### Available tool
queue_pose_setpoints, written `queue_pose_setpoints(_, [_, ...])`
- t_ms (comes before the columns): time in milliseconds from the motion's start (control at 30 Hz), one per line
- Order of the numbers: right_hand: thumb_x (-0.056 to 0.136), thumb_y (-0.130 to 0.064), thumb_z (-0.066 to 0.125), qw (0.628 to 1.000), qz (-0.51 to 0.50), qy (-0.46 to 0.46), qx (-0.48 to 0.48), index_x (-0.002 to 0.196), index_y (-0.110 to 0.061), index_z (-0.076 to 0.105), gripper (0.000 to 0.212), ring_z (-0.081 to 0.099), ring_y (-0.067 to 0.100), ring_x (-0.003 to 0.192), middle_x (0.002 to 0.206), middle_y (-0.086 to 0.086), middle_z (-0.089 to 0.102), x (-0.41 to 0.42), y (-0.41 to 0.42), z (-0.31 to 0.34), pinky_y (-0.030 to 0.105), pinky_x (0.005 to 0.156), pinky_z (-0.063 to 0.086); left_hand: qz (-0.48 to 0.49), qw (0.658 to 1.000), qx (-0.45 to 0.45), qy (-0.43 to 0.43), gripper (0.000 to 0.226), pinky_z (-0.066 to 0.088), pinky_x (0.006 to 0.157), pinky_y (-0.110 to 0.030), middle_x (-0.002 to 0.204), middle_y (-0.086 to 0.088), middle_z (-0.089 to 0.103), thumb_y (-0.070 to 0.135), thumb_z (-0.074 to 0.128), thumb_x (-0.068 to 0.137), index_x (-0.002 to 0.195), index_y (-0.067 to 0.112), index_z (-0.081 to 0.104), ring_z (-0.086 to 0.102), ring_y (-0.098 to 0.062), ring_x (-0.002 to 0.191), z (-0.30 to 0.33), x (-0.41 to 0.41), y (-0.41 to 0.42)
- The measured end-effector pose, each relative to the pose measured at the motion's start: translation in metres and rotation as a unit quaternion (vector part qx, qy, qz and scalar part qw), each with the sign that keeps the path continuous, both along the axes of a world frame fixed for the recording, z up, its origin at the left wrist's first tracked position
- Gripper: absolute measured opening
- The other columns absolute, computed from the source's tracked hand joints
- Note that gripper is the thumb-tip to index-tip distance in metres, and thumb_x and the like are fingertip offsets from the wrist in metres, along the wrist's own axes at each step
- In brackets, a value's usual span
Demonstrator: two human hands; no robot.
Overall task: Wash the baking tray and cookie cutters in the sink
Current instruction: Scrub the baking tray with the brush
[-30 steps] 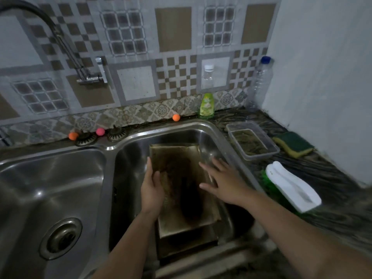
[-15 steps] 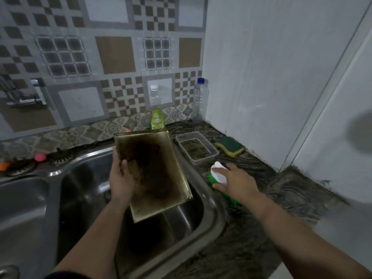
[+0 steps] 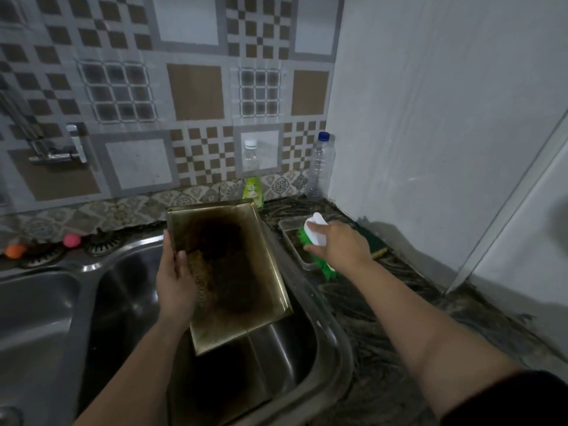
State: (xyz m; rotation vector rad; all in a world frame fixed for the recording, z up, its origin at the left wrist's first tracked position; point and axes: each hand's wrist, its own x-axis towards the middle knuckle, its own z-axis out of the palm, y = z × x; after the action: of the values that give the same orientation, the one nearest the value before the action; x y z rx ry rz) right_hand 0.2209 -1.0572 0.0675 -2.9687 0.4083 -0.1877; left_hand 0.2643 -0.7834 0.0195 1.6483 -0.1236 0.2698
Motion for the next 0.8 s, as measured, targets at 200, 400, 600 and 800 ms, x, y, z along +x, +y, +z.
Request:
queue_pose_setpoints(200, [0.091, -0.055, 0.051, 1.0, 0.0, 0.009, -0.026, 0.137, -0.034, 0.046, 0.051, 0.055, 0.029, 0.11, 0.124, 0.009, 0.053, 0.068, -0.01, -0.007, 0.038, 0.081, 0.049, 0.005, 1.0, -0.017, 0.013, 0.052, 0.032, 0.111, -0.05, 0.148, 0.005, 0.041, 0.021, 0.034, 0.103, 0.148, 0.043, 0.021, 0.039, -0.018, 0.135, -0.004, 0.016, 0.008])
queue_pose_setpoints(400, [0.093, -0.049, 0.051, 0.997, -0.001, 0.054, -0.056, 0.137, -0.034, 0.046, 0.047, 0.056, 0.028, 0.111, 0.128, 0.011, 0.051, 0.091, -0.013, -0.052, 0.036, 0.082, 0.048, 0.012, 1.0, -0.011, -0.001, 0.05, 0.035, 0.108, -0.042, 0.142, 0.01, 0.044, 0.021, 0.033, 0.103, 0.146, 0.046, 0.023, 0.043, -0.014, 0.131, -0.012, 0.022, 0.01])
queue_pose_setpoints(600, [0.093, -0.051, 0.049, 0.997, 0.001, 0.051, -0.057, 0.139, -0.036, 0.044, 0.048, 0.055, 0.029, 0.113, 0.13, 0.011, 0.049, 0.09, -0.016, -0.055, 0.036, 0.083, 0.048, 0.034, 0.999, -0.033, 0.023, 0.05, 0.036, 0.11, -0.049, 0.145, 0.008, 0.044, 0.021, 0.033, 0.103, 0.147, 0.044, 0.024, 0.042, -0.014, 0.133, -0.028, 0.026, 0.011])
queue_pose_setpoints(800, [0.092, -0.054, 0.05, 0.998, 0.016, -0.049, -0.02, 0.139, -0.039, 0.044, 0.05, 0.056, 0.029, 0.109, 0.129, 0.007, 0.05, 0.082, 0.005, -0.012, 0.036, 0.08, 0.047, 0.027, 0.999, -0.045, 0.015, 0.049, 0.036, 0.109, -0.045, 0.141, 0.009, 0.046, 0.022, 0.032, 0.103, 0.144, 0.047, 0.024, 0.043, -0.013, 0.131, -0.012, 0.019, 0.008])
